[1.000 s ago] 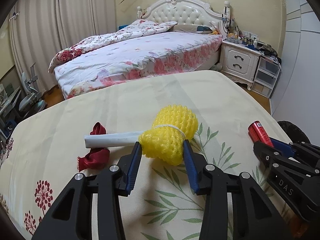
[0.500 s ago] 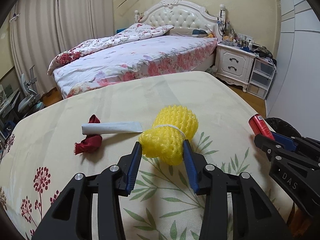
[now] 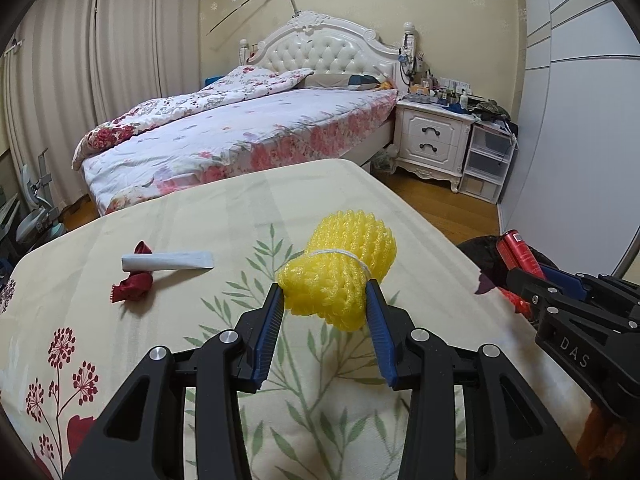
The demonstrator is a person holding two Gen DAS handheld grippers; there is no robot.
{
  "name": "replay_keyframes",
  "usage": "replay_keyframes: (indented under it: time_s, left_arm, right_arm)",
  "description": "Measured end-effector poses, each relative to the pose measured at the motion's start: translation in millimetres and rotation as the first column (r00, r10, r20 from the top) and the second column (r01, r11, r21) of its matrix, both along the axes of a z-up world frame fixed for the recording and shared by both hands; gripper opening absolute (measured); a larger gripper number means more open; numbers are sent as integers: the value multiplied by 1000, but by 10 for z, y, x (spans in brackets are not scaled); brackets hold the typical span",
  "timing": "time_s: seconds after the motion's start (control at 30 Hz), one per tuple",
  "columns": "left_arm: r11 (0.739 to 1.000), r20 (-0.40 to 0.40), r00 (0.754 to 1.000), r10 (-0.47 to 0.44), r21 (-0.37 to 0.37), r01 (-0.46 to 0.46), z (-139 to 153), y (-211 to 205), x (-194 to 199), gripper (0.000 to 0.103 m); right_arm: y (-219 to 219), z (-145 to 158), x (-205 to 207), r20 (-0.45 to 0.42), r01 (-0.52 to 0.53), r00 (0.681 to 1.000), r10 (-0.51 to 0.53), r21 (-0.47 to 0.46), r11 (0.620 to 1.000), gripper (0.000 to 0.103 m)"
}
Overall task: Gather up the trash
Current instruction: 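Carry the red can and yellow mesh net over the black bin, then open both grippers to drop the can and mesh net into the bin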
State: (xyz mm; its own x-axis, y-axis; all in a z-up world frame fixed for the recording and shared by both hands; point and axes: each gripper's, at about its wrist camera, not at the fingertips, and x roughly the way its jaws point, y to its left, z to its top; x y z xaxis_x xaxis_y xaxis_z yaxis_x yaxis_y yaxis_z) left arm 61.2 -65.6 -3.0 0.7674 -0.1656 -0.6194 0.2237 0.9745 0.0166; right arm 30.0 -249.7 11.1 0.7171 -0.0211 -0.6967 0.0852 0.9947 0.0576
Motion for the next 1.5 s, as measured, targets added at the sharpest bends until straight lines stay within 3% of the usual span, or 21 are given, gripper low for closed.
replay_keyframes:
  time_s: [0.67, 1.5]
  left_arm:
    - [985, 51, 984, -168, -32, 170, 98, -937, -29, 42]
    - [970, -24, 970, -240, 17, 241, -141, -1515, 377, 42]
  right_arm:
    - [-882, 3, -183, 51, 205, 977, -205, 14, 979, 23]
    - [-1281, -177, 59, 54, 281, 958, -281, 19, 960, 24]
